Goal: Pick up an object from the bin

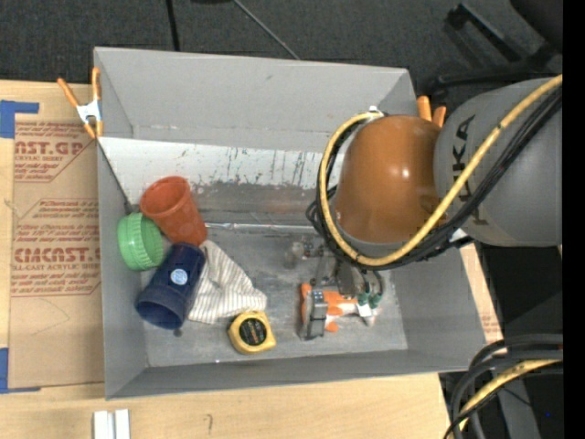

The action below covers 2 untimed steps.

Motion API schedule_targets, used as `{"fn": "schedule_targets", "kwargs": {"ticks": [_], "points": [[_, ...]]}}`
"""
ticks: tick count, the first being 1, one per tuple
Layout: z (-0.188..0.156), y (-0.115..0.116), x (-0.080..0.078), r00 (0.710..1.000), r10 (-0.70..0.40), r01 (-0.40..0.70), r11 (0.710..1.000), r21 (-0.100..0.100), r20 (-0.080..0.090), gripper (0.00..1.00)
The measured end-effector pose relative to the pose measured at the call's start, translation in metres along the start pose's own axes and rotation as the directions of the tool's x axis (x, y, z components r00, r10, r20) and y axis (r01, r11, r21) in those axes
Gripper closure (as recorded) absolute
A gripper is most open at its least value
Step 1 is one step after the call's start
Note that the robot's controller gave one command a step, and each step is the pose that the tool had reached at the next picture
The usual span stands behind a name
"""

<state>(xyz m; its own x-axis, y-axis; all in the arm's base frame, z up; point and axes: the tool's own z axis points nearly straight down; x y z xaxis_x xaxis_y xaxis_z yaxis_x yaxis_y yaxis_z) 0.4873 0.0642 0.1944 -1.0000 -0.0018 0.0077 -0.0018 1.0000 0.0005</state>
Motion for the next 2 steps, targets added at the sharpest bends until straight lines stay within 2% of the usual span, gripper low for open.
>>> {"fn": "schedule_targets", "kwargs": {"ticks": [1, 2], "points": [[-0.004, 0.0, -0.002, 1.0, 0.001, -0.001, 1.0, -0.001, 0.008, 0.0], [0.029, -0.024, -0.005, 1.0, 0.022, -0.022, 1.0, -0.001, 0.011, 0.0]]}}
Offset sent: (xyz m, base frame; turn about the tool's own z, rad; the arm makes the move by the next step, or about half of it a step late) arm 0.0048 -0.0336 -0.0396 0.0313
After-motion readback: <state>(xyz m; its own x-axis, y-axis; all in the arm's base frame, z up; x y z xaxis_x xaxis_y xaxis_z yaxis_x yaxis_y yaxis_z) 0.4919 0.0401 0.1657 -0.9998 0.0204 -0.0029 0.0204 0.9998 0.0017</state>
